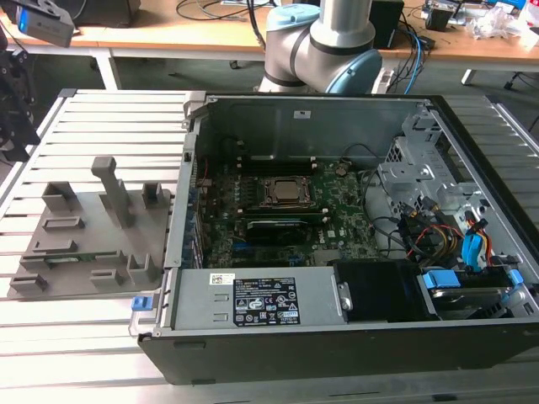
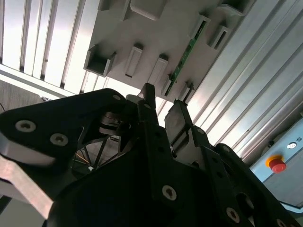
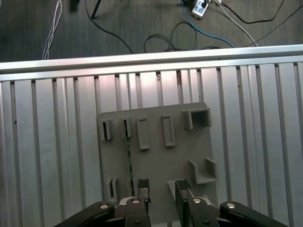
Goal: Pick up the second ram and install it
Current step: 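Pick up the second ram and move it above second insertion slot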
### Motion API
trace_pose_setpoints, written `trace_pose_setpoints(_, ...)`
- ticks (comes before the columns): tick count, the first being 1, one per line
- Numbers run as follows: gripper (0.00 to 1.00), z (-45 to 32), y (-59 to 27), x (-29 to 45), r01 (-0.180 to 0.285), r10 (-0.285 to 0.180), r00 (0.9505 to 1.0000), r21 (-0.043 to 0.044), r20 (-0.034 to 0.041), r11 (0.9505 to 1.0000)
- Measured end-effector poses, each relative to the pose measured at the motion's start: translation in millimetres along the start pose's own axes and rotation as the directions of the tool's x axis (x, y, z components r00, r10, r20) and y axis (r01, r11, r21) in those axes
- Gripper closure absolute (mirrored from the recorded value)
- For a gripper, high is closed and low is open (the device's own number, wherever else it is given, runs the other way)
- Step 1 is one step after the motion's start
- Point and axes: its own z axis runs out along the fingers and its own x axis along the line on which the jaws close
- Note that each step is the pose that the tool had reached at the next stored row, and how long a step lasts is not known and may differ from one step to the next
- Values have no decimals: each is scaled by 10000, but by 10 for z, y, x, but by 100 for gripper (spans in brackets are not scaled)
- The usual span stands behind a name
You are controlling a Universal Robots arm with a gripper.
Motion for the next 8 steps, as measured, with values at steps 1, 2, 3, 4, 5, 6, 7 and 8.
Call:
trace_pose_setpoints(1,64,5,0,0,0,0,10000,0,0,10000)
trace_pose_setpoints(2,64,9,0,0,0,0,10000,-1,0,10000)
trace_pose_setpoints(3,64,17,-1,1,0,0,10000,0,1,10000)
trace_pose_setpoints(4,64,27,-1,1,1,-1,10000,-1,0,10000)
trace_pose_setpoints(5,64,39,-2,2,0,0,10000,0,0,10000)
trace_pose_setpoints(6,64,51,-2,2,0,0,10000,0,0,10000)
trace_pose_setpoints(7,64,60,-3,2,1,-1,10000,0,0,10000)
trace_pose_setpoints(8,64,65,-3,2,0,0,10000,0,0,10000)
